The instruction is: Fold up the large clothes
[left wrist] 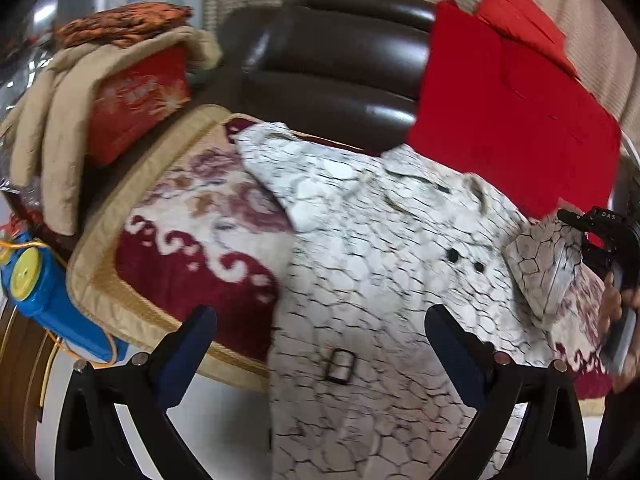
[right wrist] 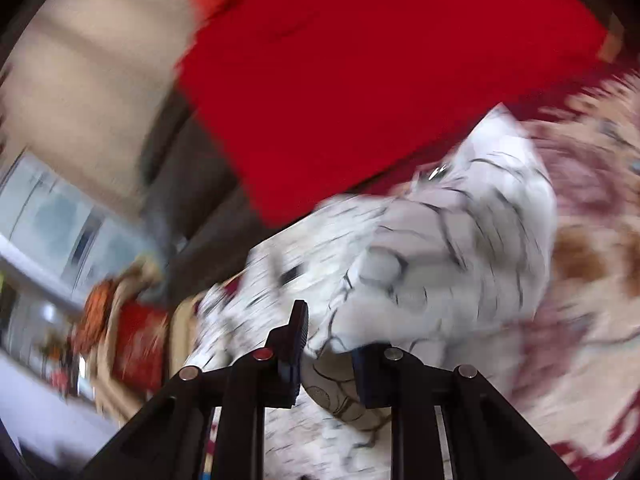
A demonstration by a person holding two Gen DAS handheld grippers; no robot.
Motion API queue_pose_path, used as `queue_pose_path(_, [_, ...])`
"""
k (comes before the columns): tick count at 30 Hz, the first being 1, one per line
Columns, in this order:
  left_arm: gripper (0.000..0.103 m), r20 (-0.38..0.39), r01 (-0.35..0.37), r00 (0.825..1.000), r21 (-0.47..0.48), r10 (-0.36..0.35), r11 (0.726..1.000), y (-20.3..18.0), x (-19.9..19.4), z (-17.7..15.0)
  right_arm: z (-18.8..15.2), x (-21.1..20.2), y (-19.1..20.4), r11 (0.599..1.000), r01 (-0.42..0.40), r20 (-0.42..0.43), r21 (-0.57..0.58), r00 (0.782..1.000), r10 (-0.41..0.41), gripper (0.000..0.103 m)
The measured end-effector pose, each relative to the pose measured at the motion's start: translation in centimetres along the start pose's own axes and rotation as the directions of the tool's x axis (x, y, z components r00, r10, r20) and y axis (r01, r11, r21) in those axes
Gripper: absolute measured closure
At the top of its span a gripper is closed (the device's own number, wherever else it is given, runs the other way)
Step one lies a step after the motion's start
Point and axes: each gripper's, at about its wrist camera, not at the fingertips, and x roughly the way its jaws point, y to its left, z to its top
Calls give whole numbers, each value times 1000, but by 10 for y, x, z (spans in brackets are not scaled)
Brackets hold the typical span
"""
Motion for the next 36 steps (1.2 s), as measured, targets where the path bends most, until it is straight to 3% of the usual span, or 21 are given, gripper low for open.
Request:
queue_pose_path(4, [0,2,-29,1000,-57,29,998,24,-2,0,-52,42,68,985,-61,-116,-161,992,42,81])
queue_pose_path(7, [0,3,-43,999,-100,44,994,36,-2,-1,-105,82,98,969,-54,-264,-240,964,-12,72])
queue_pose_path(8, [0,0,-45,999,-111,46,993,39,-2,-2,-118,94,101,968,-58,-320,-245,947,-24,54])
queue_pose_path(9, [0,-4,-46,999,-116,45,992,41,-1,-2,-131,107,99,970,-75,-384,-233,923,-21,29])
queue_pose_path(11, [0,-8,-51,999,-119,51,992,41,0,-3,-145,117,89,979,-109,-452,-174,892,19,26])
queue_pose_path(13, [0,-11,-56,998,-117,55,992,37,3,-2,-148,112,82,977,-131,-468,-168,883,38,26])
queue_pose_path(15, [0,-13,-38,999,-120,37,992,32,7,-1,-141,99,74,971,-163,-439,-177,896,70,26])
queue_pose_path(17, [0,-24,-13,1000,-118,10,993,24,14,0,-125,72,59,972,-170,-360,-164,927,101,26])
queue_pose_path(19, [0,-48,15,999,-105,-20,994,14,23,1,-105,49,41,982,-133,-262,-133,960,95,26])
queue_pose_path(22, [0,-56,13,998,-85,-17,996,4,36,0,-84,33,12,994,-54,-173,-94,984,37,26])
queue_pose_path(24, [0,-66,0,998,-73,-5,997,4,46,2,-81,37,-9,997,12,-170,-76,985,-24,27])
queue_pose_path(26, [0,-75,-27,997,-80,21,996,11,57,8,-83,55,-25,995,73,-228,-62,970,-85,29])
queue_pose_path(27, [0,-75,-31,997,-90,24,995,16,61,11,-88,66,-36,995,87,-266,-38,959,-94,31])
queue_pose_path(29, [0,-88,-47,995,-120,37,992,31,70,21,-93,69,-38,996,88,-263,-33,960,-94,31])
queue_pose_path(36, [0,-45,-11,999,-182,3,983,73,97,83,-92,51,7,992,-64,-174,-113,984,44,29])
